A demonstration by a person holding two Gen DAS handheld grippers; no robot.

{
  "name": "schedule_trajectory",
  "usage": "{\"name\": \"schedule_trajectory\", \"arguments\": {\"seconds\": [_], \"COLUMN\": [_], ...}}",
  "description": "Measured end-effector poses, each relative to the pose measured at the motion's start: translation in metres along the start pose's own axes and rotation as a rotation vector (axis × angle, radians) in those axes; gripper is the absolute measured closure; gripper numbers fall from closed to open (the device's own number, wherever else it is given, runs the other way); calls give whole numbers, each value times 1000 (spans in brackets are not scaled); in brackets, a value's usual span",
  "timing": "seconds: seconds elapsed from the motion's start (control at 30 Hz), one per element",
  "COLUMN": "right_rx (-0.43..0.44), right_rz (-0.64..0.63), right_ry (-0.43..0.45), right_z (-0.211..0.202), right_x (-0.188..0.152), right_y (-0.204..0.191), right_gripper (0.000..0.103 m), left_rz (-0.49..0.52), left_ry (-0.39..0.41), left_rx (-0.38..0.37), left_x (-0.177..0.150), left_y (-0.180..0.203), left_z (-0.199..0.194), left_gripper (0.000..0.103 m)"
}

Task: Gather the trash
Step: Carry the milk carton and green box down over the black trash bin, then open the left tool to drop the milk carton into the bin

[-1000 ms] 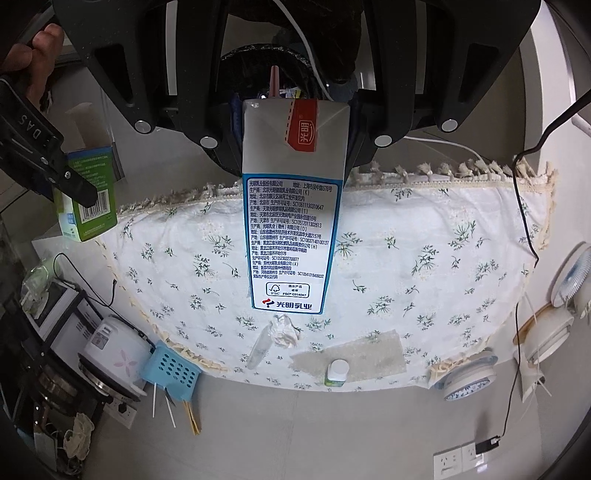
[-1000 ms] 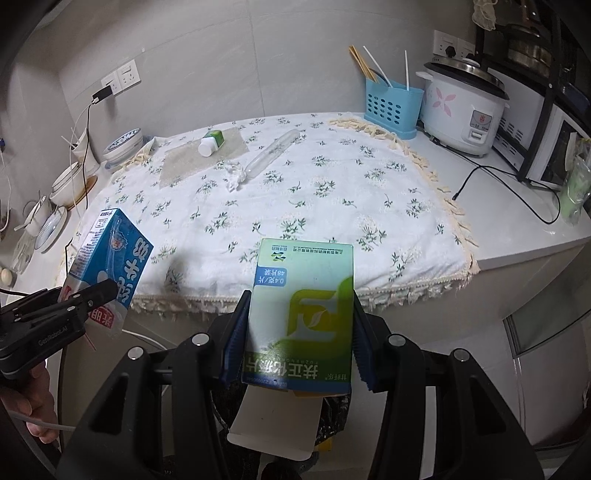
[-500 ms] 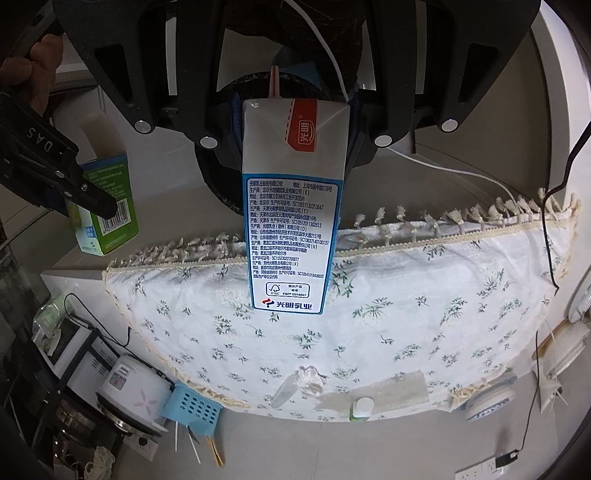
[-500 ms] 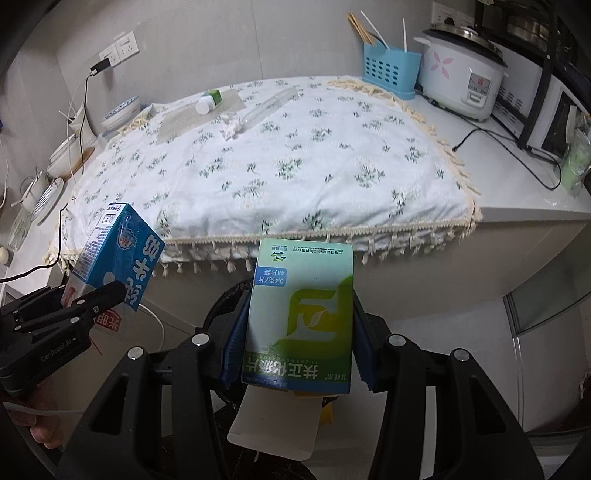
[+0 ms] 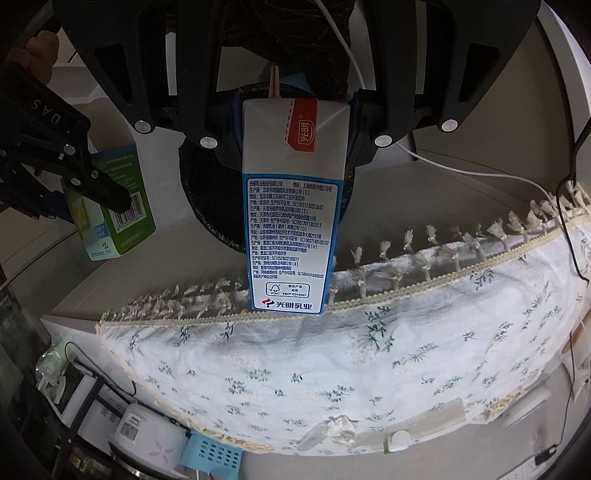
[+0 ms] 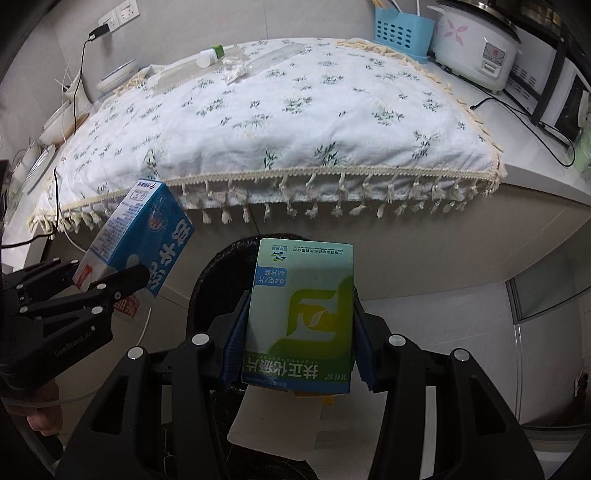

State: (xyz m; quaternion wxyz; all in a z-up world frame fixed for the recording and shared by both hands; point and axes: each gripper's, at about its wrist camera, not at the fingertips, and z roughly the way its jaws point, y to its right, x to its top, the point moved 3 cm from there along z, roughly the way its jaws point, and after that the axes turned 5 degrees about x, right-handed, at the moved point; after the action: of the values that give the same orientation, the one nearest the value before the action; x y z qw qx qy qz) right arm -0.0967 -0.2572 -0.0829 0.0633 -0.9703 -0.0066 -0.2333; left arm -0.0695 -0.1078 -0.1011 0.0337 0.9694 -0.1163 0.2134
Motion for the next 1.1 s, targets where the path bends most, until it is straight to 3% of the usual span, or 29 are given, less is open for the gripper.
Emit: {"name": "schedule_trajectory", "arguments": {"seconds": [0.43,1.1], "right_rx": [-25,-50], "right_rz": [16,10], "right_ry": [-41,-50], "right_z": [14,21], "right_x": [-10,4], "right_y": [9,18], "right_gripper": [56,56], "left_rz": [69,108], "left_ry": [-51,-88], "left_rx": [-2,-21], "left_x": [-5,-4], "left_y": [20,36], "left_z": [38,67], "left_gripper": [63,62]}}
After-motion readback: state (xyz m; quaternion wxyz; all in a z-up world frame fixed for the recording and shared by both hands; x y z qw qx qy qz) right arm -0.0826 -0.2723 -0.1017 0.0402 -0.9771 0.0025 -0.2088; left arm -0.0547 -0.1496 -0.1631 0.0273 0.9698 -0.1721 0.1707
